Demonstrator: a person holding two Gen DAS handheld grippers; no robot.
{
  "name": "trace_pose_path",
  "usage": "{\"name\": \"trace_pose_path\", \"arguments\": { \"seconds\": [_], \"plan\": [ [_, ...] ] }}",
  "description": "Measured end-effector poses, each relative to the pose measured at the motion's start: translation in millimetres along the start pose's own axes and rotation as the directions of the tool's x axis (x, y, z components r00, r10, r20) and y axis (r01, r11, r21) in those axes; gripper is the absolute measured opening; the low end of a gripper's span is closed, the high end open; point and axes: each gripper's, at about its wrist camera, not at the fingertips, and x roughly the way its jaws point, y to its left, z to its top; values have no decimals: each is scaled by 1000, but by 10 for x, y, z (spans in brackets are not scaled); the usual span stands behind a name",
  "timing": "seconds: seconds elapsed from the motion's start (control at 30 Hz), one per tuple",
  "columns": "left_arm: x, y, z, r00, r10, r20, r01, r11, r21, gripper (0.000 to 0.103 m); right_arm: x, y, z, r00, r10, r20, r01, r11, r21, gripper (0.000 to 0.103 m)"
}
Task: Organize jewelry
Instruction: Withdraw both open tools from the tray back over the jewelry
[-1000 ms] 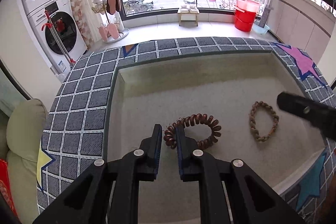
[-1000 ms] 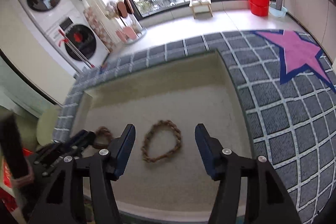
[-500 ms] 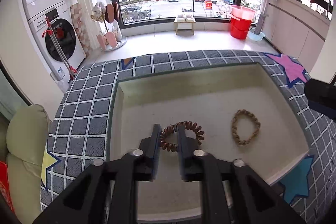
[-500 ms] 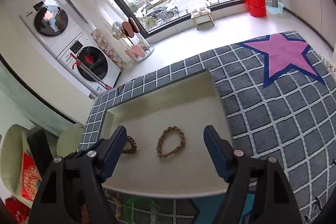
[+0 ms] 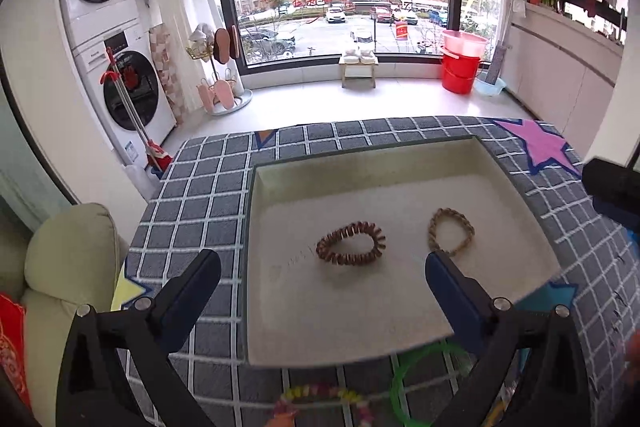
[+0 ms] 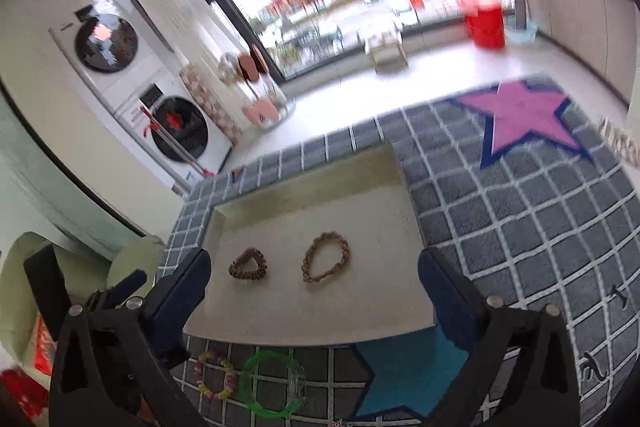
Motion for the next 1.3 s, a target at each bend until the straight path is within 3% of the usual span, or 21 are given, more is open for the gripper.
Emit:
{"name": "trace_pose_path", "arguments": {
  "seconds": [0.1, 0.23, 0.4, 0.63, 0.8, 0.9, 1.07, 1.3],
  "plan": [
    [-136, 56, -99, 1000, -10, -7, 10, 1000, -6, 103, -149, 77, -36, 1000, 6, 30, -5, 999, -31, 103],
    [-374, 131, -267, 999, -50, -8, 50, 999, 2, 103, -256, 146, -86, 1000, -6, -29, 5, 999, -49, 103],
    [-657, 259, -536, 997, -75, -8, 75, 997, -32, 103, -340, 181, -277, 989, -76, -124, 69, 996, -62, 103],
    [-962, 424, -918, 998, -67, 0, 67, 996, -61, 103, -574, 315, -657, 974, -164, -157, 136, 976, -171, 103],
    [-1129, 492, -1207, 998, -64, 1, 64, 996, -59, 103, -792, 357, -885, 975, -149, -167, 120, 978, -172, 103],
    [-1198, 482, -1367, 997, -82, -5, 82, 995, -52, 103, -912, 318, -1005, 981, -101, -166, 79, 987, -138, 103],
    [-1261, 399, -1583, 994, -111, -16, 110, 993, -31, 103, -1066, 252, -1217, 980, -152, -126, 134, 981, -138, 103],
    [-1152, 279, -1747, 993, -98, -60, 98, 995, -3, 103, -994, 121, -1541, 939, -265, -219, 229, 958, -175, 103]
  ]
}}
